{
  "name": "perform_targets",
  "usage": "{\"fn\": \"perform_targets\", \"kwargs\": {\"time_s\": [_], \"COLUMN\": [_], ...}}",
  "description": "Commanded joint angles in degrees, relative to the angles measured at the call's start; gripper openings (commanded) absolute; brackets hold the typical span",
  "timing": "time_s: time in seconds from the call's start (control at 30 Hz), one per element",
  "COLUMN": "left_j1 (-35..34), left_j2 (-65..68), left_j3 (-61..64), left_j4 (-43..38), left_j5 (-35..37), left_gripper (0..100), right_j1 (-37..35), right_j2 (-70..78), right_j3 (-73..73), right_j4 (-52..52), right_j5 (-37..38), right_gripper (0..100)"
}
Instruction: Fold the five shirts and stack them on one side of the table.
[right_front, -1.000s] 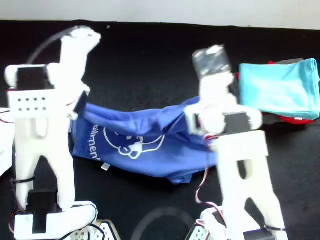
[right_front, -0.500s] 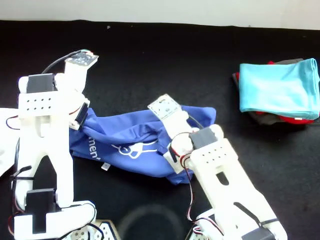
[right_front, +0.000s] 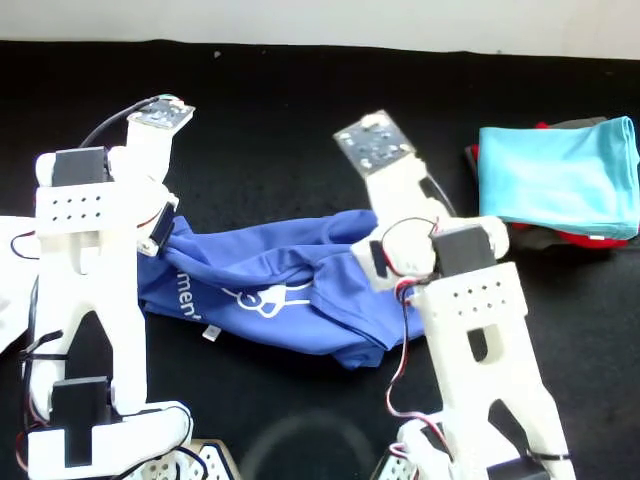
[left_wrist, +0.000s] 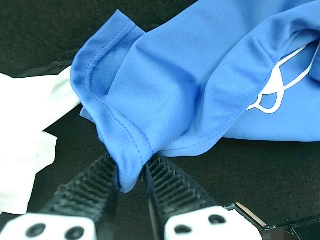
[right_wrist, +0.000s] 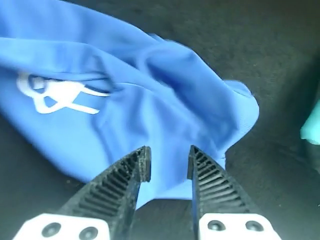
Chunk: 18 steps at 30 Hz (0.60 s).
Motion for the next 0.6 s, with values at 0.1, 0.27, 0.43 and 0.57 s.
{"fn": "perform_targets", "kwargs": {"time_s": [0.1, 0.27, 0.43, 0.57], "left_j1": [-0.22, -0.31, -0.13, -0.13], "left_j2": [-0.57, -0.57, -0.57, -0.57], "left_j3": [-0.13, -0.13, -0.13, -0.13], "left_j4": [-0.44, -0.53, -0.62, -0.62], "left_j5": [-0.26, -0.26, -0.26, -0.26], "left_gripper": [1, 1, 1, 1], "right_j1": [2.95, 2.68, -0.75, -5.67], "right_j2": [-0.22, -0.75, -0.22, -0.13], "right_j3": [20.53, 23.16, 23.52, 25.54], "right_j4": [-12.26, -7.69, -4.62, -4.88], "right_j5": [0.18, 0.35, 0.44, 0.44], "right_gripper": [12.7, 13.0, 13.1, 13.2]}}
